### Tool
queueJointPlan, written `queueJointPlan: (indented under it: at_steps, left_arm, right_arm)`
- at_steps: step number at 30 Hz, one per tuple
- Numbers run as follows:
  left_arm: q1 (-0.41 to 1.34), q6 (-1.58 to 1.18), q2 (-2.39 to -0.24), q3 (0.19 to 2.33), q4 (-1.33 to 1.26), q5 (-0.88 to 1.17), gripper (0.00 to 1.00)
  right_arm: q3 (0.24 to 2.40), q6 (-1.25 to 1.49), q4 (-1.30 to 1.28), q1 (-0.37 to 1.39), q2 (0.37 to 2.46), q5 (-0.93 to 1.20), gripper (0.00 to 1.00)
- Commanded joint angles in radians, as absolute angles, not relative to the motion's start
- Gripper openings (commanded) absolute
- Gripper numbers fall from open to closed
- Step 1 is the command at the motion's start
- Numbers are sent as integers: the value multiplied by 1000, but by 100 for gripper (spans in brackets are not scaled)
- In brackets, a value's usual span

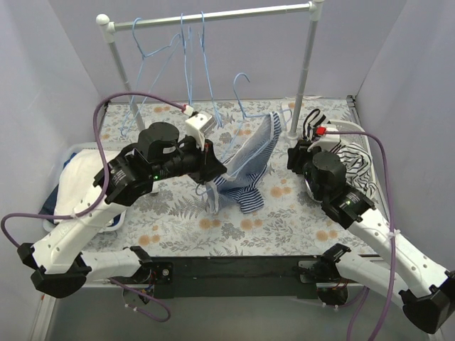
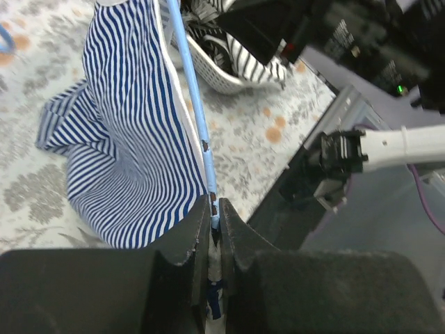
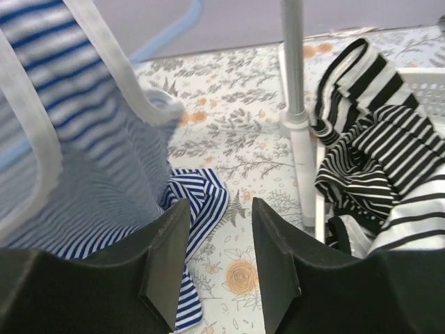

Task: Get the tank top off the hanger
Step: Pick up the hanger, then remove the tank top from the hanger.

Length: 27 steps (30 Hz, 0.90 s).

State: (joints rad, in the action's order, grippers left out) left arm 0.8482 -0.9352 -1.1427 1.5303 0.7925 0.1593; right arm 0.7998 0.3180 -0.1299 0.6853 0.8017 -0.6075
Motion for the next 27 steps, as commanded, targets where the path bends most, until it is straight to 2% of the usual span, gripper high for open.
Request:
queueJointPlan:
  at_steps: [1, 3, 12, 15, 16, 21, 27]
  left_arm:
    - [851, -966, -1118, 1453, 818, 325, 0]
    - [851, -969, -1106, 1414, 836, 328, 0]
    - [851, -973, -1069, 1329, 813, 230, 0]
    - [851, -974, -1066, 1310, 772, 232, 0]
    - [851, -974, -1069, 1310, 767, 232, 0]
    - [851, -976, -1083, 1305, 764, 247, 0]
    - [850, -989, -1094, 1293, 733, 273, 0]
  right_arm:
    - [891, 304, -65, 632, 862, -407, 47]
    - [907, 302, -46, 588, 887, -297, 45]
    - [908, 296, -28, 568, 916, -134, 43]
    - [910, 324, -49, 566, 971, -46, 38]
    - [907, 325, -54, 569, 980, -37, 35]
    - [884, 325, -40, 569, 960, -51, 35]
    - [879, 327, -40, 569, 973, -28, 40]
